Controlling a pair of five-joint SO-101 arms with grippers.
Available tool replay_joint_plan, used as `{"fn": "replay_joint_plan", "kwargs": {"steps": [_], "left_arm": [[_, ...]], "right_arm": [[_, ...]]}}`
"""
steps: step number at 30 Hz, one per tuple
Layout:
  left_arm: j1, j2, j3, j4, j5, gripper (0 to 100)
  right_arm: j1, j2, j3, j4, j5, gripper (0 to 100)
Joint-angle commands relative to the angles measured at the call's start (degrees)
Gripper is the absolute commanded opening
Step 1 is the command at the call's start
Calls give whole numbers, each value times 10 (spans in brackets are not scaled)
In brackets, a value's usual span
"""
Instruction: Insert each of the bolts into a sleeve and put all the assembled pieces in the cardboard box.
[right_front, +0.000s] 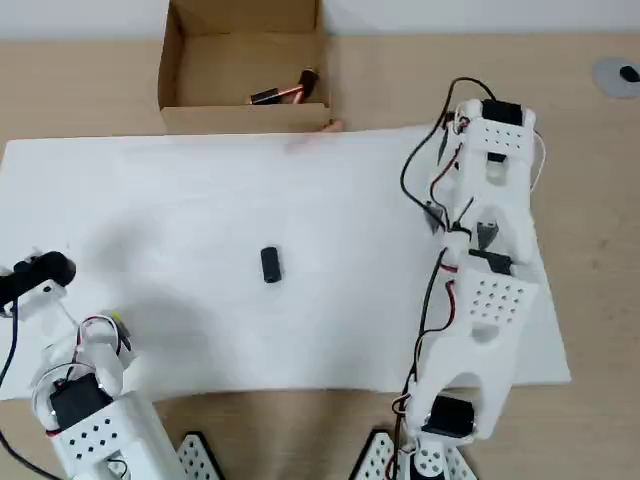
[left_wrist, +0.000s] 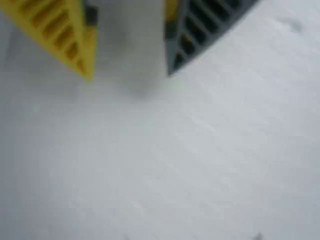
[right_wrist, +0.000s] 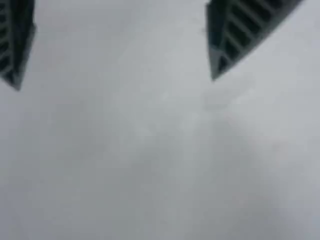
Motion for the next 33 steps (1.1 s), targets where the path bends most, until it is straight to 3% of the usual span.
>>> {"fn": "replay_joint_plan", "kwargs": {"steps": [1, 7, 11, 21, 24, 28, 33], "left_arm": [[6, -6, -11, 2, -6, 104], [5, -6, -11, 1, -6, 104], [6, -6, -11, -3, -4, 104], [6, -6, -11, -3, -4, 104], [6, -6, -11, -3, -4, 104], [6, -6, -11, -3, -4, 104], [6, -6, -11, -3, -4, 104]], "right_arm": [[11, -84, -22, 9, 40, 285], [7, -127, -11, 9, 124, 285], [-4, -125, 5, 9, 132, 285], [-212, -92, -50, 8, 194, 285], [-250, -91, -73, 1, 174, 285], [-272, -80, -66, -1, 72, 285], [-298, -40, -61, -2, -4, 285]]}}
